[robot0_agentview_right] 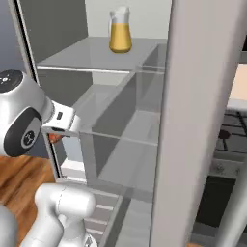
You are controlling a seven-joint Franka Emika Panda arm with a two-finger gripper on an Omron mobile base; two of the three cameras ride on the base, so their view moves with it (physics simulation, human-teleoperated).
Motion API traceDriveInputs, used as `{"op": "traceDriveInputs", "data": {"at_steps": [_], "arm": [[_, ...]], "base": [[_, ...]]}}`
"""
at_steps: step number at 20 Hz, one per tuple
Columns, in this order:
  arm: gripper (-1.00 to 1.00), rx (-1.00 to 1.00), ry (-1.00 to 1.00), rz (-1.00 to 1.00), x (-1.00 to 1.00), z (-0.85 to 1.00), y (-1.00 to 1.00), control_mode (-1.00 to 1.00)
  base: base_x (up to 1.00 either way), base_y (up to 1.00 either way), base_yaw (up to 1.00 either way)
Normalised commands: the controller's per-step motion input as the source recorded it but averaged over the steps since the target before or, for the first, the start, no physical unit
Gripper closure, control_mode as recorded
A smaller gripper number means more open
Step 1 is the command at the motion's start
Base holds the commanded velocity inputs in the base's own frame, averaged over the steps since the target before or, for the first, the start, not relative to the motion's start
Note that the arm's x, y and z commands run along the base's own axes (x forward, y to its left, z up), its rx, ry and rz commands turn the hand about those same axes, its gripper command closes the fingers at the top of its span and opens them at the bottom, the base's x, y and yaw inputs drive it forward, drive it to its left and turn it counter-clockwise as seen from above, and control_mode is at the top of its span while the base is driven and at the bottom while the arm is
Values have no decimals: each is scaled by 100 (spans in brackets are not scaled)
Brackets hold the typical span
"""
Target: Pick sweet potato from the fridge and place it on the plate on the counter.
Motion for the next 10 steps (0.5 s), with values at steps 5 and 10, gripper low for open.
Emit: {"op": "traceDriveInputs", "data": {"at_steps": [5,10], "arm": [[100,0,0,0,0,0,0,100],[100,0,0,0,0,0,0,100]], "base": [[-9,84,55],[0,56,86]]}}
